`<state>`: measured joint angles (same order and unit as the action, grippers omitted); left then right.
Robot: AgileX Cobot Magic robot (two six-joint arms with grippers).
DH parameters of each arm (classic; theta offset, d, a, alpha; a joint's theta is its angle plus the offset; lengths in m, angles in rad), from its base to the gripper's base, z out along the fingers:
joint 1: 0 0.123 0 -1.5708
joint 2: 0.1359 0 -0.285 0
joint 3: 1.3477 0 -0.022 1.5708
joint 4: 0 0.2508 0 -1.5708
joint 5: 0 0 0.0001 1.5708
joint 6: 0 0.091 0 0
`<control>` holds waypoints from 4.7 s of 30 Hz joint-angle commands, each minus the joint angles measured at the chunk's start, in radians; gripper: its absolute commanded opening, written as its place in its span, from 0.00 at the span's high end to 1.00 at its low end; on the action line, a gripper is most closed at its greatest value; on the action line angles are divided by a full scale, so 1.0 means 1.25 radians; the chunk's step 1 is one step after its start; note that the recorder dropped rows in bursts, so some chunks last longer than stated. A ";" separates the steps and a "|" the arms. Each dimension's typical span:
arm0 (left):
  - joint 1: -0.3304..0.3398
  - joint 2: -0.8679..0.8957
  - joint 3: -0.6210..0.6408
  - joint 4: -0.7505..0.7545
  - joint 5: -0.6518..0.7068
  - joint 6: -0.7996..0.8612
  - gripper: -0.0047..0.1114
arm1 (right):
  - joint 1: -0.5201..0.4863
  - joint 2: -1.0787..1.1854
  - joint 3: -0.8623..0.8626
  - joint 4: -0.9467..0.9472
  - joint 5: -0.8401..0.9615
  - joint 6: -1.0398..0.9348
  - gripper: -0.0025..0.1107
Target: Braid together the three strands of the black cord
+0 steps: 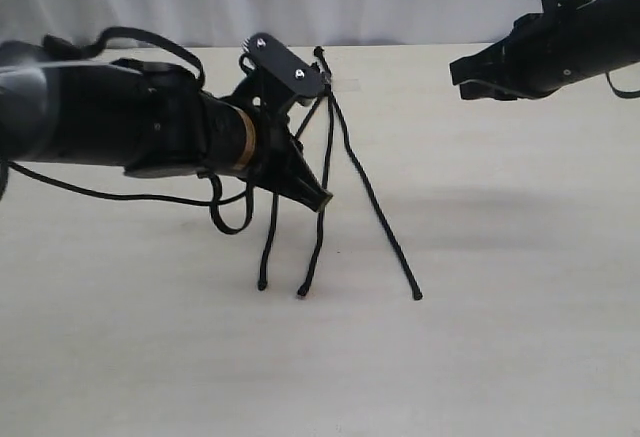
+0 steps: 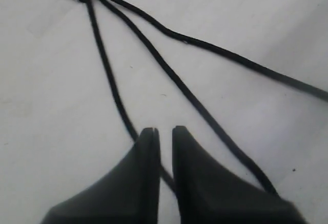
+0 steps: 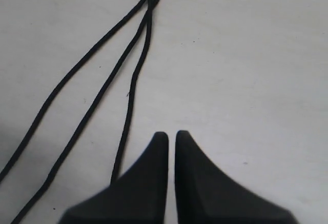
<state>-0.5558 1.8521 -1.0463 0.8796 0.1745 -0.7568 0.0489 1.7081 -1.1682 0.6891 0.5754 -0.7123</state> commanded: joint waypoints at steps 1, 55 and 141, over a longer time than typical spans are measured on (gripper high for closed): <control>-0.003 0.065 -0.021 -0.068 -0.043 -0.007 0.68 | 0.000 0.003 -0.004 0.003 -0.007 -0.017 0.94; -0.031 0.066 -0.183 -0.230 0.163 0.065 0.96 | 0.000 0.003 -0.002 0.003 0.022 -0.006 0.94; -0.031 0.114 -0.002 -0.414 0.190 0.191 0.78 | 0.000 0.064 -0.005 0.067 -0.031 -0.007 0.94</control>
<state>-0.5856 1.9788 -1.0509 0.3600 0.4552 -0.5143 0.0489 1.7902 -1.1682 0.7710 0.5328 -0.7184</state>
